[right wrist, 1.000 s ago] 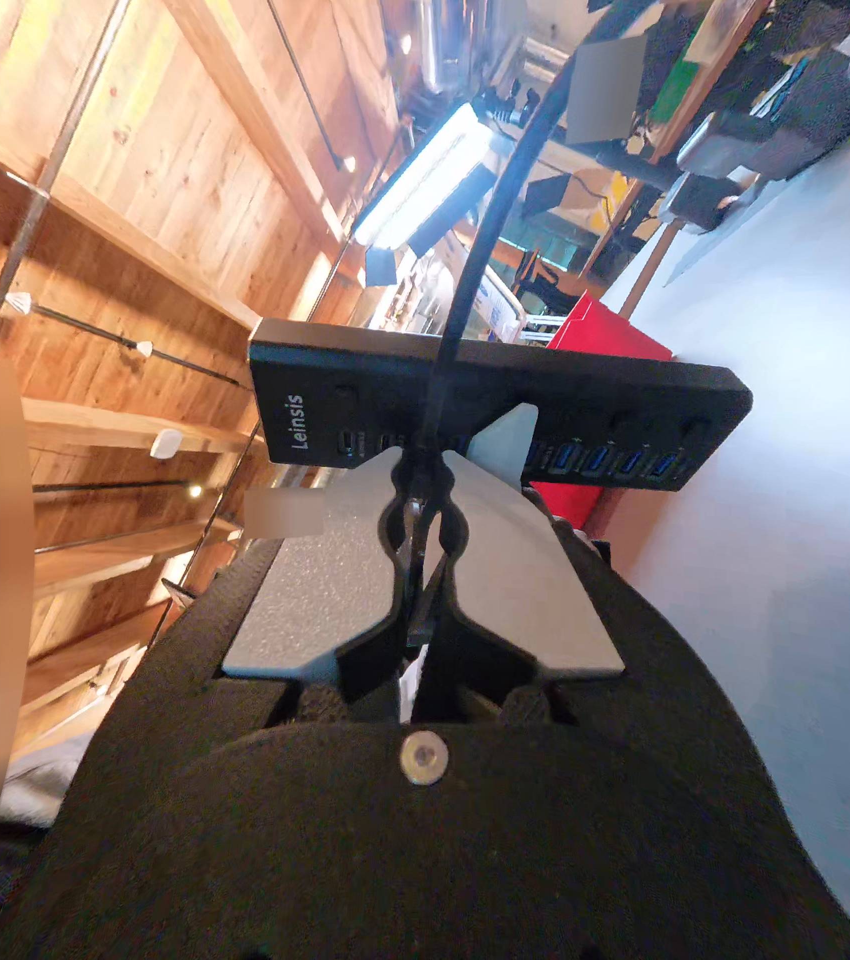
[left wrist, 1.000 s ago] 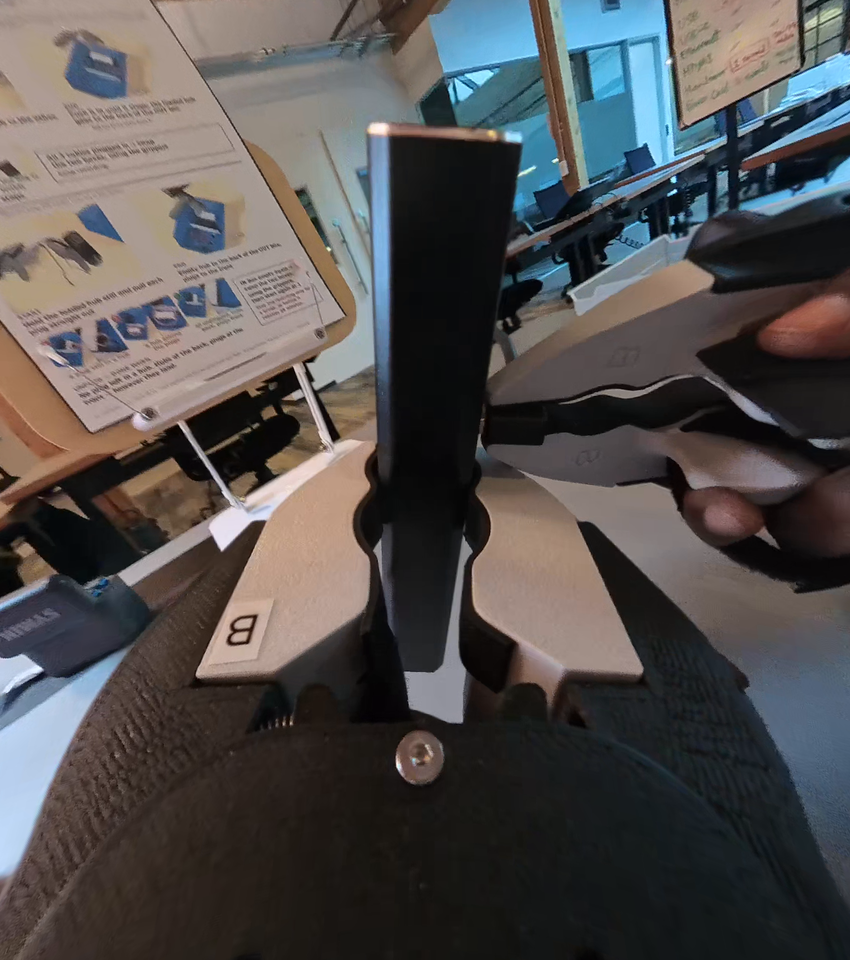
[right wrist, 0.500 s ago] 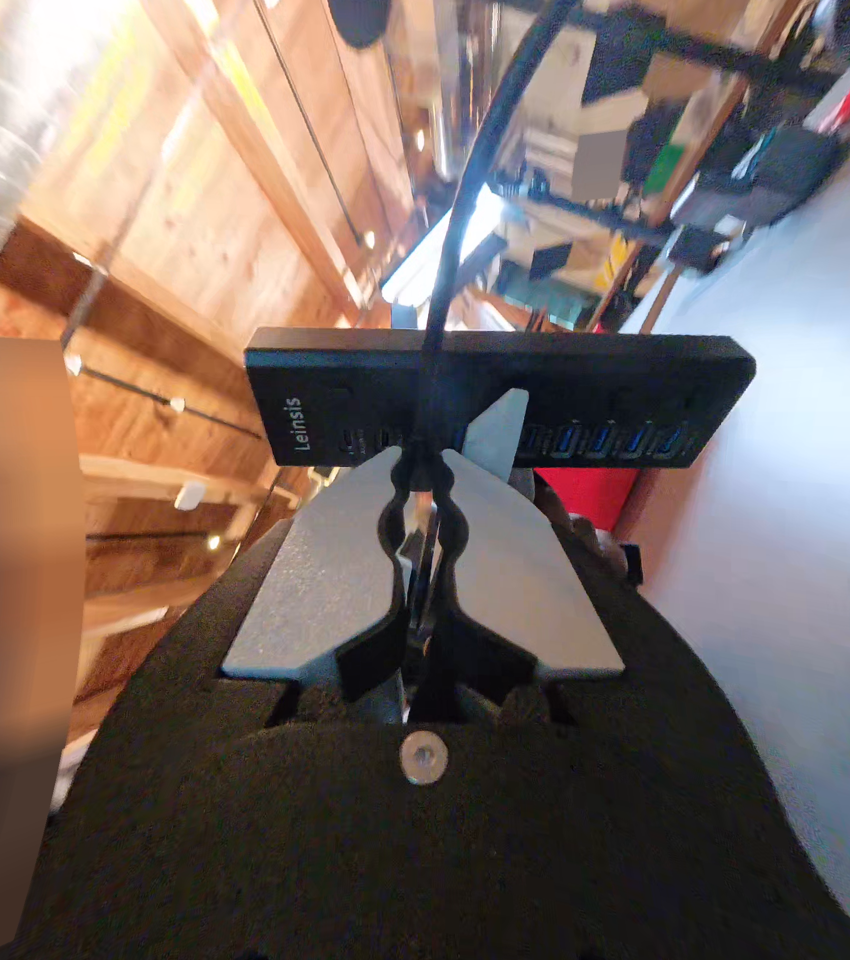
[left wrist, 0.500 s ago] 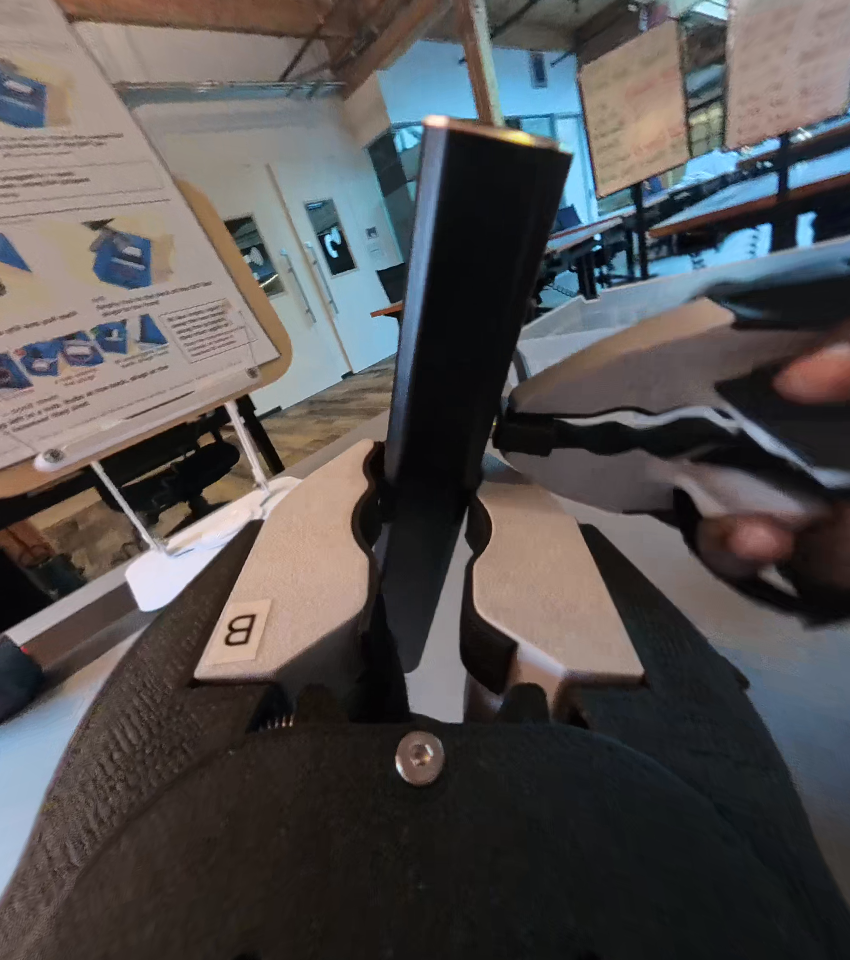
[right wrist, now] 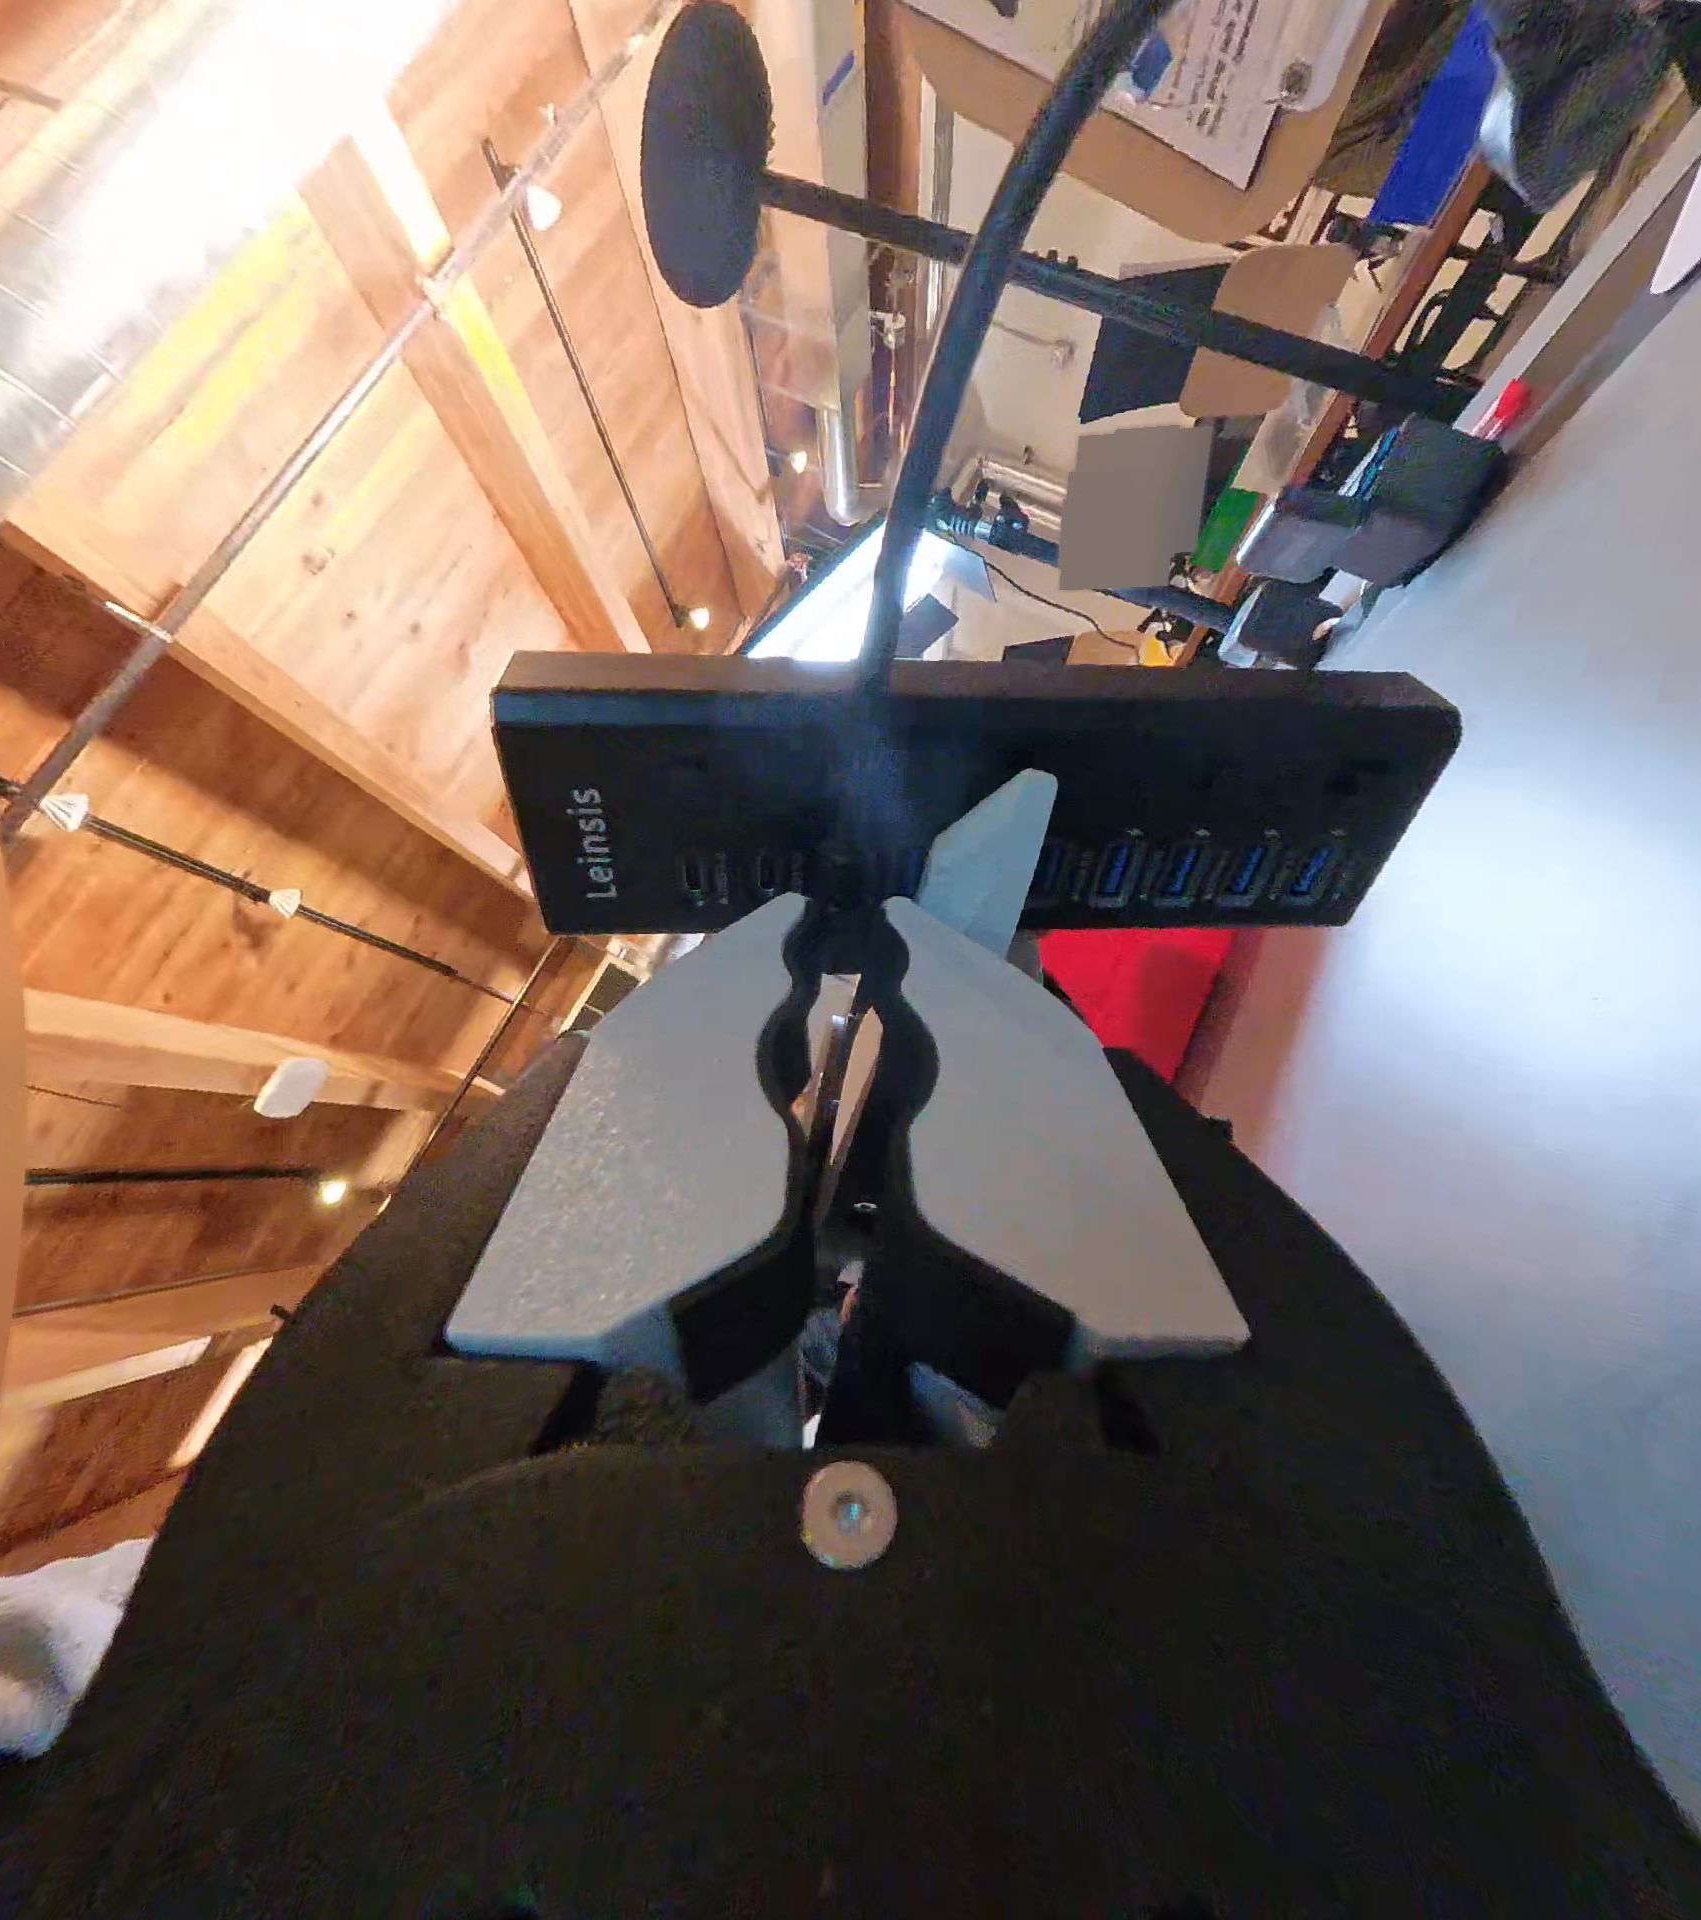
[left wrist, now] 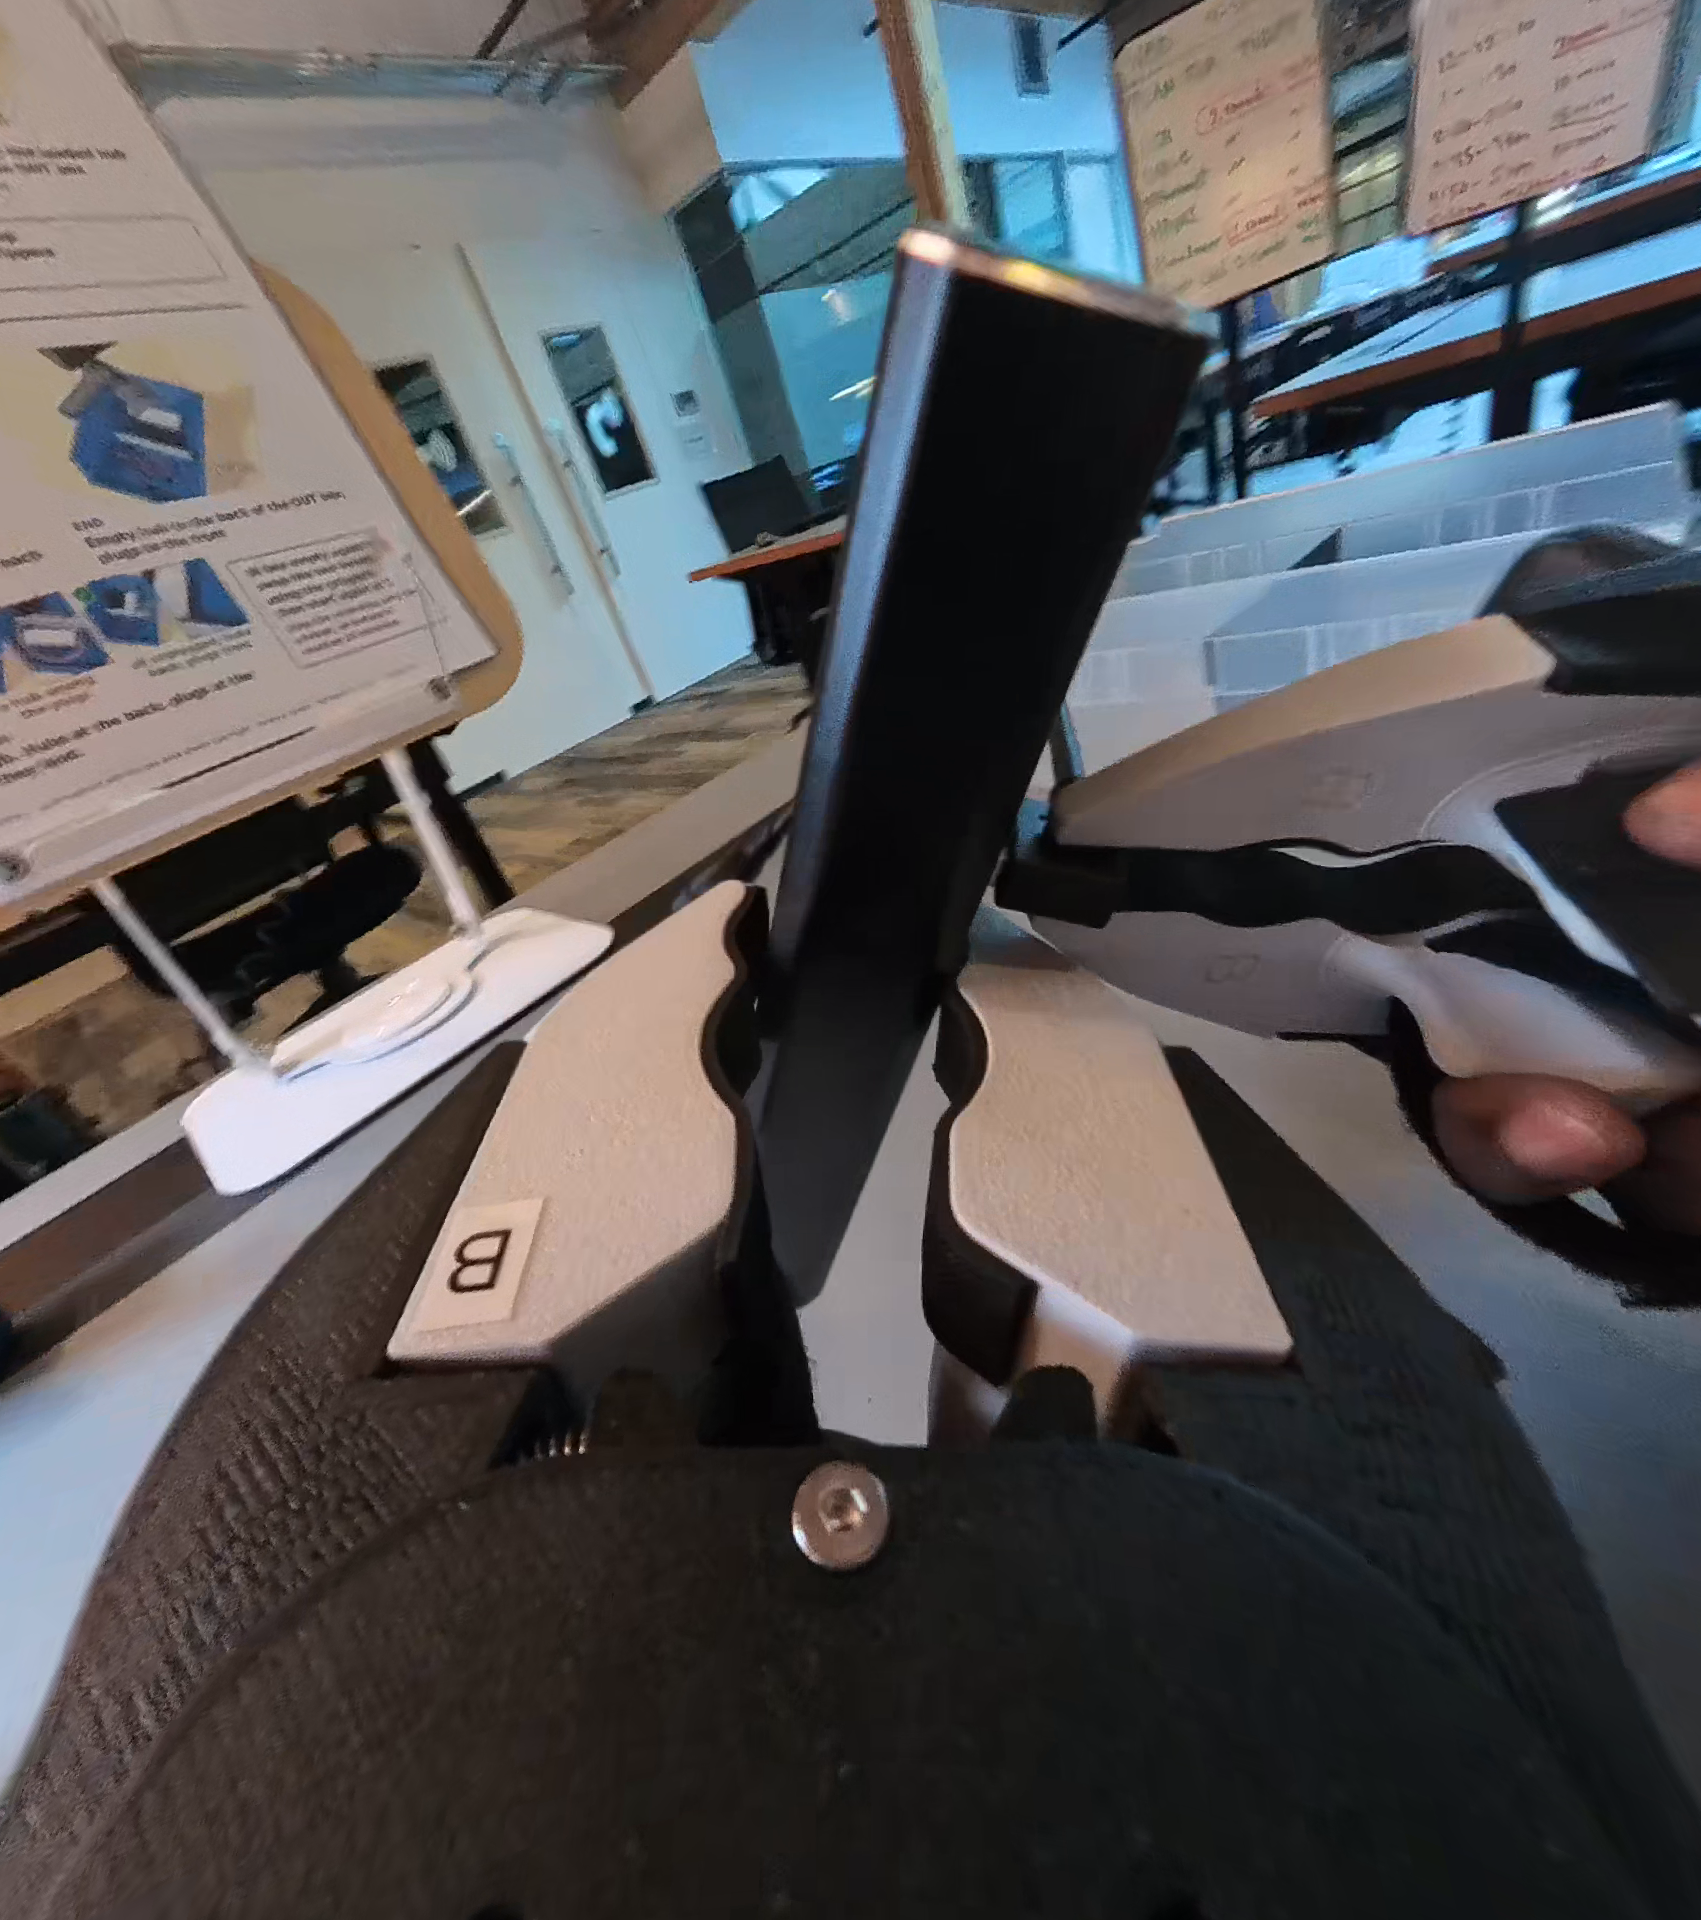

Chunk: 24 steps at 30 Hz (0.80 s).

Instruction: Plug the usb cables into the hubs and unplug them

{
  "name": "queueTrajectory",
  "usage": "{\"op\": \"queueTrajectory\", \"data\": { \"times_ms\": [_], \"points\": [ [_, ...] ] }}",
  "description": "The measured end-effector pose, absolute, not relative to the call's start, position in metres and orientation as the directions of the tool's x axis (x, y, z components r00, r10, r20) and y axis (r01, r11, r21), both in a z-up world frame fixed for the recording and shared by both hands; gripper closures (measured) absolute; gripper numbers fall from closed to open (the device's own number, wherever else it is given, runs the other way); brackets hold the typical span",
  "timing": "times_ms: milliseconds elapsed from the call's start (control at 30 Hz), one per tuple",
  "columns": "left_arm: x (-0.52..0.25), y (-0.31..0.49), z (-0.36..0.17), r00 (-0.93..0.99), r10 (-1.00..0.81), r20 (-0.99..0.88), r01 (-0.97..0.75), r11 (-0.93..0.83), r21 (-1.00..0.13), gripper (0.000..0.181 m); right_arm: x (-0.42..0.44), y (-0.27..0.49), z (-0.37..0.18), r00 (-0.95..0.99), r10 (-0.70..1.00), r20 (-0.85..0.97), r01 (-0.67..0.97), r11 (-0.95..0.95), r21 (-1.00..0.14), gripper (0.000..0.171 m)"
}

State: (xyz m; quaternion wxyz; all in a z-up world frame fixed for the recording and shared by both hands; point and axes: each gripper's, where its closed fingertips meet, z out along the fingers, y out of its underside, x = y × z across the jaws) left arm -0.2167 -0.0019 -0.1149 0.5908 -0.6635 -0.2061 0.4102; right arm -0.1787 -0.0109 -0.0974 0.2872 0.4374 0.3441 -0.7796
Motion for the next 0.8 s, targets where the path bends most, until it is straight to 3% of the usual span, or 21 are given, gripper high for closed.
{"op": "queueTrajectory", "data": {
  "times_ms": [200, 367, 700, 800],
  "points": [
    [-0.21, -0.004, -0.103, 0.632, 0.702, -0.329, -0.29, -0.179, -0.94, 0.153, -0.174, -0.017, -0.079, -0.408, -0.35, -0.844, 0.868, -0.435, -0.24, 0.16],
    [-0.202, -0.003, -0.106, 0.656, 0.644, -0.393, -0.337, -0.217, -0.916, 0.153, -0.169, -0.022, -0.082, -0.502, -0.223, -0.835, 0.837, -0.366, -0.406, 0.161],
    [-0.201, -0.006, -0.109, 0.561, 0.564, -0.606, -0.467, -0.389, -0.794, 0.152, -0.164, -0.027, -0.09, -0.468, -0.207, -0.859, 0.857, -0.344, -0.384, 0.162],
    [-0.199, -0.007, -0.105, 0.574, 0.589, -0.568, -0.448, -0.355, -0.821, 0.153, -0.162, -0.029, -0.088, -0.509, -0.22, -0.832, 0.822, -0.41, -0.394, 0.163]
  ]
}}
